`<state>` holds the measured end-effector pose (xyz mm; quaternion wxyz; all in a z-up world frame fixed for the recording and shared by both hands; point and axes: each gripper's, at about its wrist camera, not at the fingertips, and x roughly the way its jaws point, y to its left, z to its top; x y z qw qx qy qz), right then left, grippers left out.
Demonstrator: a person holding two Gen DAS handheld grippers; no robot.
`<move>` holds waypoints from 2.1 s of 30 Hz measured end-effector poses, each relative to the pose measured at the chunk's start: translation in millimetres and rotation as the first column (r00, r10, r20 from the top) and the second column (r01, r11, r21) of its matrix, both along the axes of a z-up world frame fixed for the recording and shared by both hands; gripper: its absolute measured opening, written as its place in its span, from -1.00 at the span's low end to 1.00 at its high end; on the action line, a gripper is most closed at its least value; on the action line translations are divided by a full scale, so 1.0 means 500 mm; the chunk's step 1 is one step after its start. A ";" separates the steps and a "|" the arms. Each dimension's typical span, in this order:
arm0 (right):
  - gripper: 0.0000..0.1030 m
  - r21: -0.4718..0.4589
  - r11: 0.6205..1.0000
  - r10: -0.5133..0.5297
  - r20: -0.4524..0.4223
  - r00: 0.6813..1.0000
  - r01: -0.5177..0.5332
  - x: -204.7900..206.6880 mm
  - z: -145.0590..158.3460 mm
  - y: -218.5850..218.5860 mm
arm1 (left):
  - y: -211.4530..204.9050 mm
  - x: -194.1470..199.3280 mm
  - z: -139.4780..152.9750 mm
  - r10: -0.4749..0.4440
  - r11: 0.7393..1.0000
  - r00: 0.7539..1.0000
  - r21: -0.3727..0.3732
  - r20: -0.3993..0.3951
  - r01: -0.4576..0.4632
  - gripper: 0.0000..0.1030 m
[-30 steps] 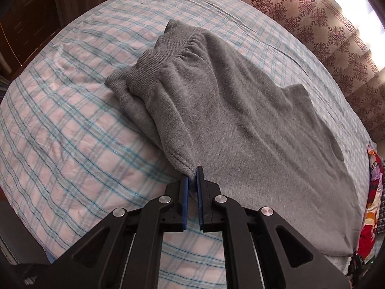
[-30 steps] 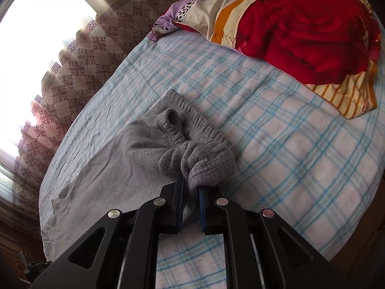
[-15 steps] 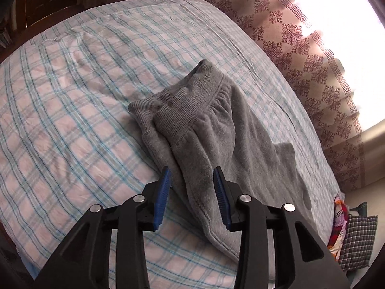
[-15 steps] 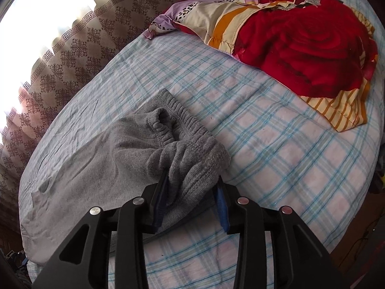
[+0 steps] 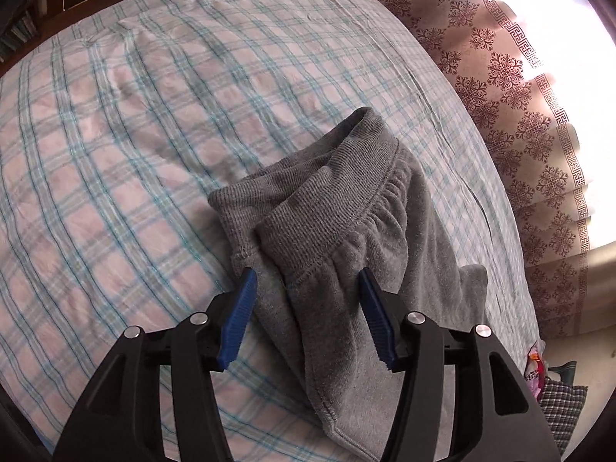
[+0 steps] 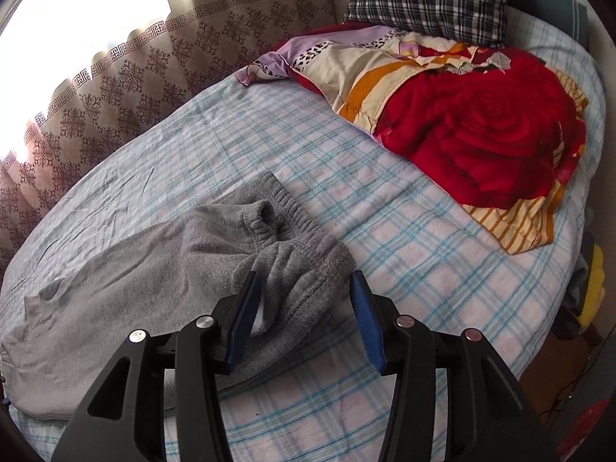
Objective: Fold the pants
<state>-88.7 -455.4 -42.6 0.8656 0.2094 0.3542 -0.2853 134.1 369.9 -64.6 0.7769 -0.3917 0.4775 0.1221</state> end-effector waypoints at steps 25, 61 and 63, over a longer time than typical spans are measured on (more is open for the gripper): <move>0.43 -0.112 0.949 0.295 -0.019 0.955 -0.296 0.105 -0.018 0.246 | 0.026 0.021 -0.016 0.070 0.995 0.995 -0.082 0.072 -0.064 -0.59; 0.29 0.087 0.995 0.045 0.058 0.997 -0.050 0.149 0.003 -0.047 | -0.204 0.066 0.136 -0.135 0.750 0.987 0.643 -0.082 0.156 0.57; 0.10 0.125 0.990 0.052 0.051 0.997 -0.058 0.166 -0.007 -0.069 | -0.242 0.077 0.120 -0.189 0.756 0.978 0.621 -0.093 0.205 0.57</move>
